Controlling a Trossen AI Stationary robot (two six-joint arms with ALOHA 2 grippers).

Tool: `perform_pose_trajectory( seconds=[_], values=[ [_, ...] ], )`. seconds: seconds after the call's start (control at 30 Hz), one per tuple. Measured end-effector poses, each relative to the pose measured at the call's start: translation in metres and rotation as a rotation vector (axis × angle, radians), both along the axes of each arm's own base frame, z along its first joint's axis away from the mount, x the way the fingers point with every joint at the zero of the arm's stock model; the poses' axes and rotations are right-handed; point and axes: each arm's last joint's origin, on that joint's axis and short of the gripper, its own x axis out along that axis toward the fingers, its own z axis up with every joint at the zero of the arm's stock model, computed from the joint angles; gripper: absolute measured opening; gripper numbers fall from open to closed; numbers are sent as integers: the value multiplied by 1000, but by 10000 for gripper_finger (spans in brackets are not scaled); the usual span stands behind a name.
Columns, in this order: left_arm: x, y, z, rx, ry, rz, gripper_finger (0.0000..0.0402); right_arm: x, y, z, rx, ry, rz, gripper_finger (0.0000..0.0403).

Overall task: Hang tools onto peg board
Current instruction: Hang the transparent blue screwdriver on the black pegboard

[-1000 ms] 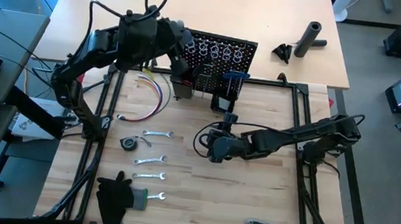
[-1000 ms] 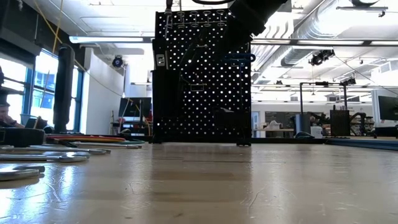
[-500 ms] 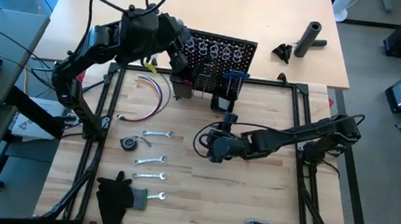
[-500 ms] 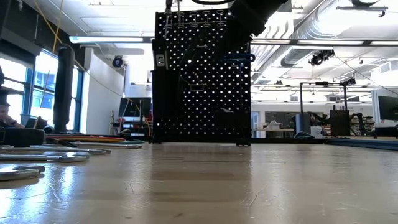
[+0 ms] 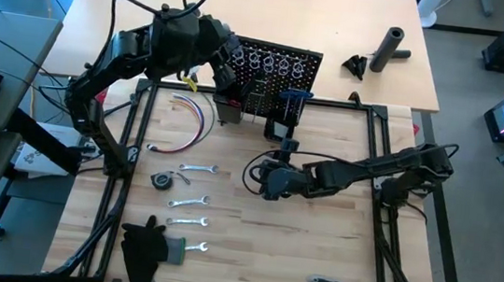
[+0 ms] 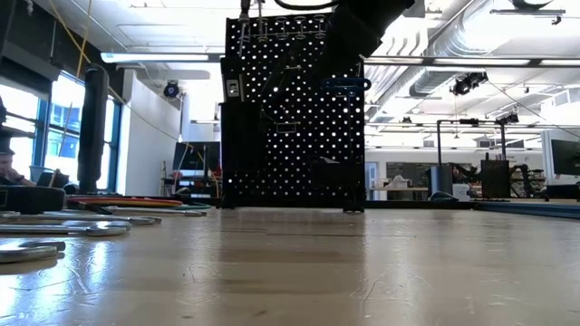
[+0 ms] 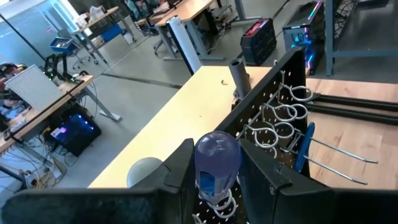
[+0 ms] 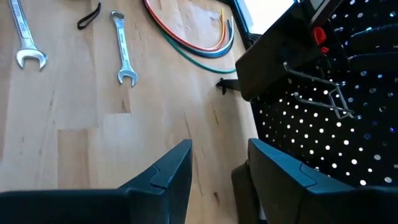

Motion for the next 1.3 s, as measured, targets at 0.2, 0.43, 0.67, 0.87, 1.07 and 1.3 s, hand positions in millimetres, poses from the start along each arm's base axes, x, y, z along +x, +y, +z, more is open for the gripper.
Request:
perform_pose_trajectory(
  seconds=[0.2,0.43,0.67,0.87,1.07,1.3],
  values=[
    [1,0,0,-9,-11,-27,86,0,-3,0,-5,4,-3,152],
    [1,-1,1,-11,-14,-33,86,1,-3,0,-10,7,-1,152],
    [1,-1,1,-8,-19,-39,86,1,-8,0,-12,11,-8,152],
    [1,-1,1,-8,-17,-41,86,4,-10,2,-22,-6,-1,152],
    [1,-1,0,-12,-3,-42,86,2,-10,33,-70,-143,78,152],
    [0,-1,-1,-15,7,-41,86,-22,-38,101,-122,-418,243,152]
  ],
)
